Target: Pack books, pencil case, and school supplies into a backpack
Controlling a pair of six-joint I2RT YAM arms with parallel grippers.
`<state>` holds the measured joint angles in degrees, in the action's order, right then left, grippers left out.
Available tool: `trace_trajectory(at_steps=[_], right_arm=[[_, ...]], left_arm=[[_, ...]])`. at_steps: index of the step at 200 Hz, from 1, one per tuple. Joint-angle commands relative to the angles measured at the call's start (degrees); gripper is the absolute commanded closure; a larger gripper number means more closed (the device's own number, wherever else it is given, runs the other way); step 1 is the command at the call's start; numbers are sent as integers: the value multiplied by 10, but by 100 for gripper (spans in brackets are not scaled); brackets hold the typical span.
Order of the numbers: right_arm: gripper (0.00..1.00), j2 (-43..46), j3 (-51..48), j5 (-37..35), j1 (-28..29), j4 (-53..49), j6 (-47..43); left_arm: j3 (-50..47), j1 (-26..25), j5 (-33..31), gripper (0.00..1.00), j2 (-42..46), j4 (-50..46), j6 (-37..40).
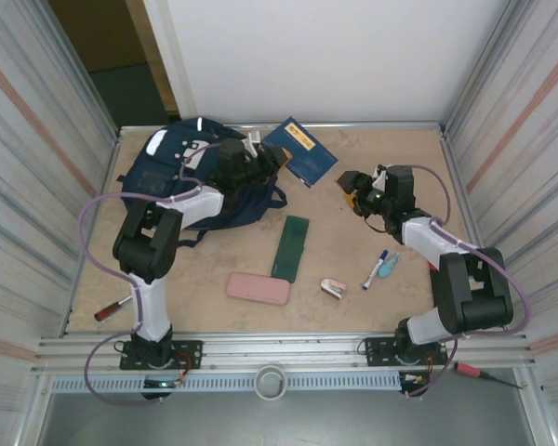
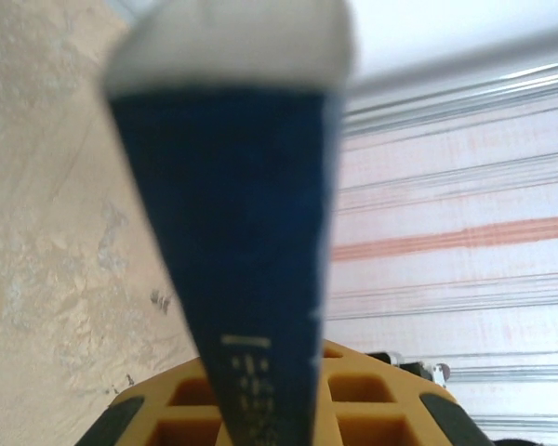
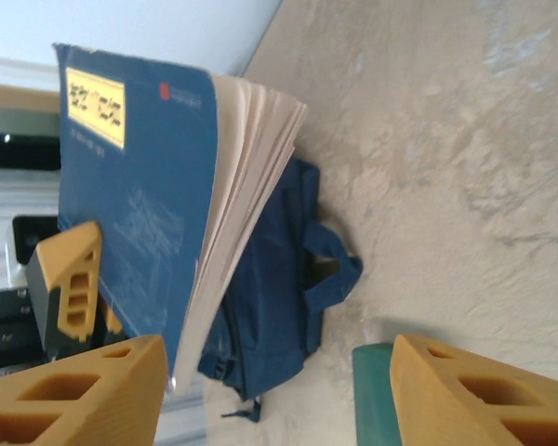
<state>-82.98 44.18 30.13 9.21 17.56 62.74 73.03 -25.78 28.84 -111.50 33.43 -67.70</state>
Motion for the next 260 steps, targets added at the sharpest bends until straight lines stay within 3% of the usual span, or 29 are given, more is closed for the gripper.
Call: trace_trajectory(at_steps=[1, 40, 100, 134, 147, 174, 197, 229, 260], right_arm=[[25, 28, 5, 25, 15, 23, 7], [10, 10, 27, 29, 46, 85, 64], [12, -37, 75, 21, 76, 193, 134], [33, -61, 95, 8, 85, 222, 164], [51, -61, 91, -2, 85, 235, 173], [76, -50, 77, -23, 81, 235, 174], [99, -42, 71, -29, 68, 228, 172], [100, -19, 68, -18, 33, 180, 139], [100, 27, 57, -14, -16, 90, 70]], left_arm=[[-6, -4, 0, 100, 58, 56, 16], [-30, -5, -6, 100, 89, 84, 2], [-64, -18, -12, 100, 119, 111, -16], [-77, -23, -14, 100, 125, 124, -29], [-81, -23, -17, 100, 127, 124, -29], [-90, -23, -19, 100, 130, 111, -22], [-95, -24, -19, 91, 133, 88, -4], [-112, -10, -27, 70, 156, -1, 83], [-83, 18, -101, 48, 186, -236, 290]])
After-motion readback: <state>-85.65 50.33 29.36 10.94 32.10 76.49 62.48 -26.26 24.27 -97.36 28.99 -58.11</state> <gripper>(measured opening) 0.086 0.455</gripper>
